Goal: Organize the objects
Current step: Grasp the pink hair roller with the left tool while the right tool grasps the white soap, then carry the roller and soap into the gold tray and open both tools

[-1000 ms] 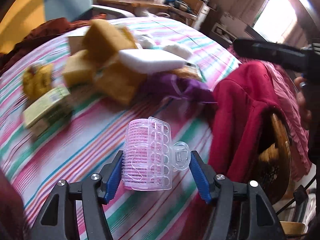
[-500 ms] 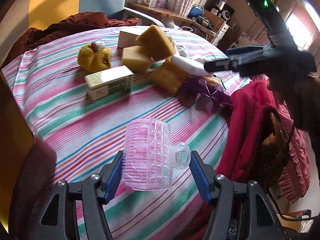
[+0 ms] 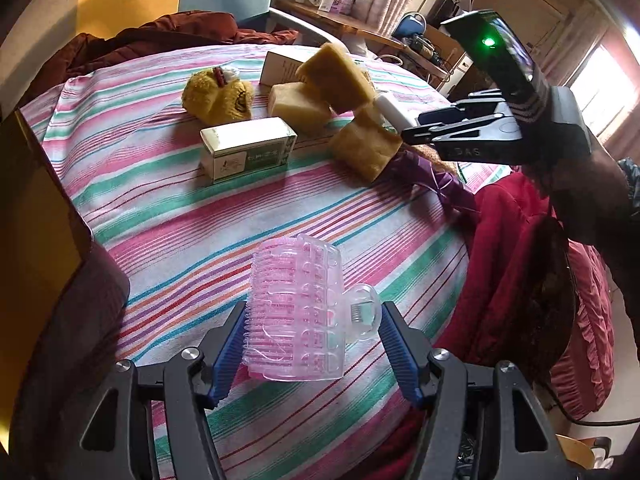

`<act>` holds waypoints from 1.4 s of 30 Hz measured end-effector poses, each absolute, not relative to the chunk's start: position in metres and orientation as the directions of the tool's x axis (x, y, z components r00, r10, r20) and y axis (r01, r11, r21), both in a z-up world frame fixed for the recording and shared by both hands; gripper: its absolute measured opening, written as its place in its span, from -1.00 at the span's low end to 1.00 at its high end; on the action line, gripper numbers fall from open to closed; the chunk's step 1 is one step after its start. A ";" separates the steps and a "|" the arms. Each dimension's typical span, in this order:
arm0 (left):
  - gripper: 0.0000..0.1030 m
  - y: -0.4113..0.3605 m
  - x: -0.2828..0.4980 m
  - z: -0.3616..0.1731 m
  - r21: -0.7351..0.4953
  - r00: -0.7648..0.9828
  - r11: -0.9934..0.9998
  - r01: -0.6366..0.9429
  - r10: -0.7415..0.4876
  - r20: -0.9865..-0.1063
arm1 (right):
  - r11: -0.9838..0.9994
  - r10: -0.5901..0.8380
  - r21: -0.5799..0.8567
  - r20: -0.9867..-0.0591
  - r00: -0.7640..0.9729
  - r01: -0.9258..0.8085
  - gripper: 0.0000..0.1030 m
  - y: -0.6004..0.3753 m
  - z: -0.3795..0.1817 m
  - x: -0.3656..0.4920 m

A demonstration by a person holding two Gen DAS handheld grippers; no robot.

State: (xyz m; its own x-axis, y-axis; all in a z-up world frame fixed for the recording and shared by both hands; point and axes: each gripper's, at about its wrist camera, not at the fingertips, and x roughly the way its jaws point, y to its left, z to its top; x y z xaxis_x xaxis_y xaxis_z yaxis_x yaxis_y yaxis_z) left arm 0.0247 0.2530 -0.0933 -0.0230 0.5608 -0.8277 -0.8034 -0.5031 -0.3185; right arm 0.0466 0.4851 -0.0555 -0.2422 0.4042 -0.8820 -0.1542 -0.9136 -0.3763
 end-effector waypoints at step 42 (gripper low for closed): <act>0.27 0.225 0.019 -0.077 -0.379 -0.057 -0.504 -0.776 0.654 -0.754 | -0.608 0.246 0.240 -0.849 -0.467 -0.757 0.22 0.541 -0.019 0.070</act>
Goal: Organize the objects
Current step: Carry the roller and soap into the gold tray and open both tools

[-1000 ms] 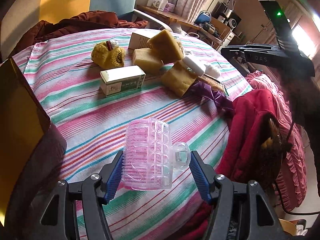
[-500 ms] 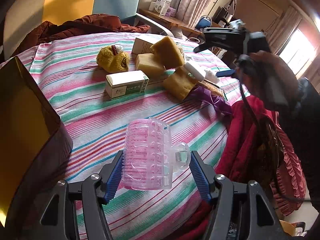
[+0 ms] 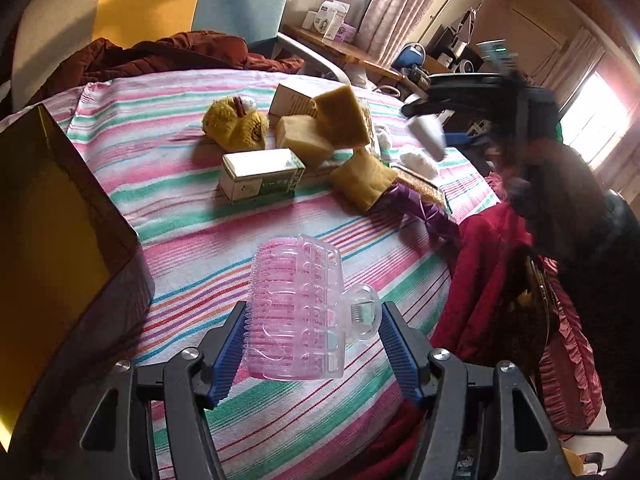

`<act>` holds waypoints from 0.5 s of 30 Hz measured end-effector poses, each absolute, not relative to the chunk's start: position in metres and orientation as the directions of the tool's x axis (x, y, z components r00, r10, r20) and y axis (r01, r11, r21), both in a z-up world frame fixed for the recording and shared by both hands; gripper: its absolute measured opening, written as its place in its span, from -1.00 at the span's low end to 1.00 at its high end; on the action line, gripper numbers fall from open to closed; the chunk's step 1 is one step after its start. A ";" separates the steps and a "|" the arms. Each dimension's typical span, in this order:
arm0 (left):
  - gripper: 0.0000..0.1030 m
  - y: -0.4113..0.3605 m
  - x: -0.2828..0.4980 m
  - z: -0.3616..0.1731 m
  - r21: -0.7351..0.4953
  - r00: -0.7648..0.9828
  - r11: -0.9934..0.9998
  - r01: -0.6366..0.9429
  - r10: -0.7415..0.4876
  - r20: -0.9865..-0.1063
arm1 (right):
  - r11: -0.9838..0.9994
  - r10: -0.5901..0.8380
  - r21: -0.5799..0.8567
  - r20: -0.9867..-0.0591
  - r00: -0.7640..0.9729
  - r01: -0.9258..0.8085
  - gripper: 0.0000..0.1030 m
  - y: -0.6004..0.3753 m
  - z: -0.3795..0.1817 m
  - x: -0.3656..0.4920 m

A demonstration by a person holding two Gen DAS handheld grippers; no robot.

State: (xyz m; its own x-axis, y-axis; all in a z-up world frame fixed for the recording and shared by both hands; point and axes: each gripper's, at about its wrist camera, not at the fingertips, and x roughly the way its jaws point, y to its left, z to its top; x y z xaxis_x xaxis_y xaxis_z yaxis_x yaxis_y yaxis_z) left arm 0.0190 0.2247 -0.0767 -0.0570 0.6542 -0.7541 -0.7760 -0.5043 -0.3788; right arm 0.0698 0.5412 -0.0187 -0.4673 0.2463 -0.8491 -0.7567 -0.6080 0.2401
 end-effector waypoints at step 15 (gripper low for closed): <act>0.27 0.072 -0.027 -0.013 -0.331 -0.444 -0.803 -0.495 0.562 -0.698 | -0.962 -0.075 0.230 -0.744 -0.664 -0.150 0.28 0.334 0.044 -0.019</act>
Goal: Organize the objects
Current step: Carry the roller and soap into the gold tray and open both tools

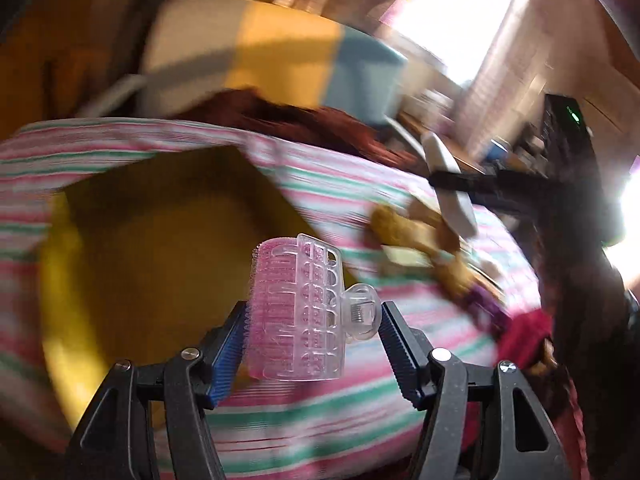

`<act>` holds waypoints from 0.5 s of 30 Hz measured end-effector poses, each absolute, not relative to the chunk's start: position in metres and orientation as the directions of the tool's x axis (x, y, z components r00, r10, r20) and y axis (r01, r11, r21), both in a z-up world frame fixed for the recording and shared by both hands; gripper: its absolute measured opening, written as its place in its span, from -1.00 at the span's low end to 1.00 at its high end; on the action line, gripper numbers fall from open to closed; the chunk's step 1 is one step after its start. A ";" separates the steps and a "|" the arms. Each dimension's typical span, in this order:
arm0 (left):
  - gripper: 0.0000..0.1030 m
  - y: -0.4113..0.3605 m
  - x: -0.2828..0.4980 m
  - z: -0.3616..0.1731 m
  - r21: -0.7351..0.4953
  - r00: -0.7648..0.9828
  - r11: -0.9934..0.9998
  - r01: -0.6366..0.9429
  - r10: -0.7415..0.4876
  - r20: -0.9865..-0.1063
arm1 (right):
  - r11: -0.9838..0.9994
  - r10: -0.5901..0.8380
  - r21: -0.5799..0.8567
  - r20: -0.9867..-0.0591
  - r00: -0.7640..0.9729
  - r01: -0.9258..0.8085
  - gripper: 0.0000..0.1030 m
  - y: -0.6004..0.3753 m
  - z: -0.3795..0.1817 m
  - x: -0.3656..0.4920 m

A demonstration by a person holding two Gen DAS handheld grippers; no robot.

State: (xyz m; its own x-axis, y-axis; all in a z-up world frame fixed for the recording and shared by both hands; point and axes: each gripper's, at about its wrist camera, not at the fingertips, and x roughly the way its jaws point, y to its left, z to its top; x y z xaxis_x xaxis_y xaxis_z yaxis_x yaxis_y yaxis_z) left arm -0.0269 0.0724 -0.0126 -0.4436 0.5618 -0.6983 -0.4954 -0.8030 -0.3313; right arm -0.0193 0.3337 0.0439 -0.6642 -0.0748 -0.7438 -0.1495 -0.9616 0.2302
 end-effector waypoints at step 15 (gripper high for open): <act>0.50 -0.018 -0.039 -0.056 -0.299 -0.512 -0.929 -0.218 0.369 -0.776 | -0.932 -0.358 0.251 -0.750 -0.557 0.261 0.84 0.140 0.006 -0.124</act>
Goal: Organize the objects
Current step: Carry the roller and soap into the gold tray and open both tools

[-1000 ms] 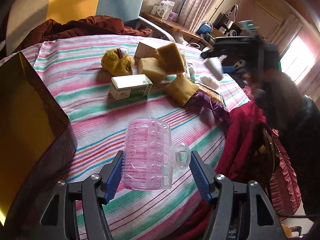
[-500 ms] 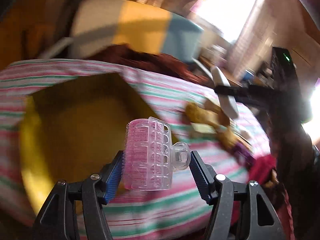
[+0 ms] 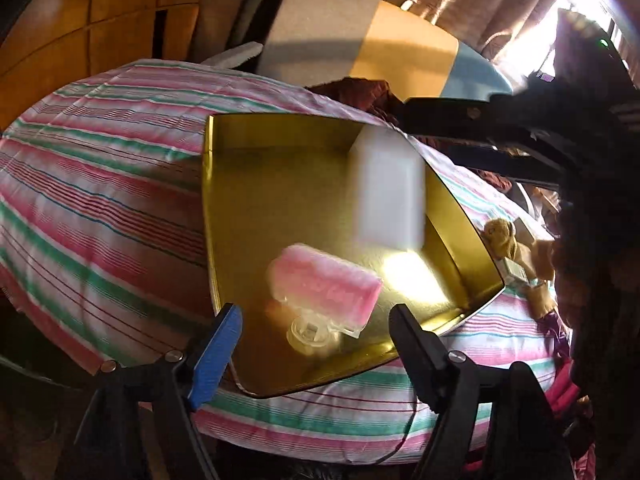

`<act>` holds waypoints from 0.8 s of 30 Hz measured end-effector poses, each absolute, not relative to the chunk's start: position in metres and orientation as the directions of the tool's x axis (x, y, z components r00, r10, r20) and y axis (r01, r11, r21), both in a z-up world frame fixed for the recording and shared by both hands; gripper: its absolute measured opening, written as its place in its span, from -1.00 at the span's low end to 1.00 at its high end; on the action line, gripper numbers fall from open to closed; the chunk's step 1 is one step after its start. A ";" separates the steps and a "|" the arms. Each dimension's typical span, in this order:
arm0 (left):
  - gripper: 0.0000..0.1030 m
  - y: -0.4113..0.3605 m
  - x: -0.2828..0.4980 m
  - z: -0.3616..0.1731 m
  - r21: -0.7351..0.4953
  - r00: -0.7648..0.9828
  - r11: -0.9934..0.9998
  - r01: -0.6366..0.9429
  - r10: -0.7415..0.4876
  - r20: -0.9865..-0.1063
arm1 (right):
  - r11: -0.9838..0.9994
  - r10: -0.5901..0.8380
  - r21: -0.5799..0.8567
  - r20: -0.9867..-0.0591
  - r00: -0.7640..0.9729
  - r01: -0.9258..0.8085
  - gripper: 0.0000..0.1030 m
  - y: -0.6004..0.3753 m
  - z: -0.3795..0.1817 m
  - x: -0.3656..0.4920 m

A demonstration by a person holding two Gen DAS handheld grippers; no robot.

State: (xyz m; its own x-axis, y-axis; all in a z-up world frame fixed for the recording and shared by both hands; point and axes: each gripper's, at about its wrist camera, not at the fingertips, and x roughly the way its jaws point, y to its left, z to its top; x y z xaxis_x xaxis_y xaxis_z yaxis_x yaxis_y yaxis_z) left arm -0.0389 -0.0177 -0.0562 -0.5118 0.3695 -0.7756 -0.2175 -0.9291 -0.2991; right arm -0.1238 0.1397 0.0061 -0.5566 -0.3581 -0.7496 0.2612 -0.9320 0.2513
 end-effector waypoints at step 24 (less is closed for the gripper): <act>0.50 -0.027 -0.024 -0.006 -0.086 -0.702 -0.992 -0.088 0.123 -0.702 | -0.994 -0.093 0.025 -0.674 -0.733 0.103 0.85 0.165 0.006 -0.034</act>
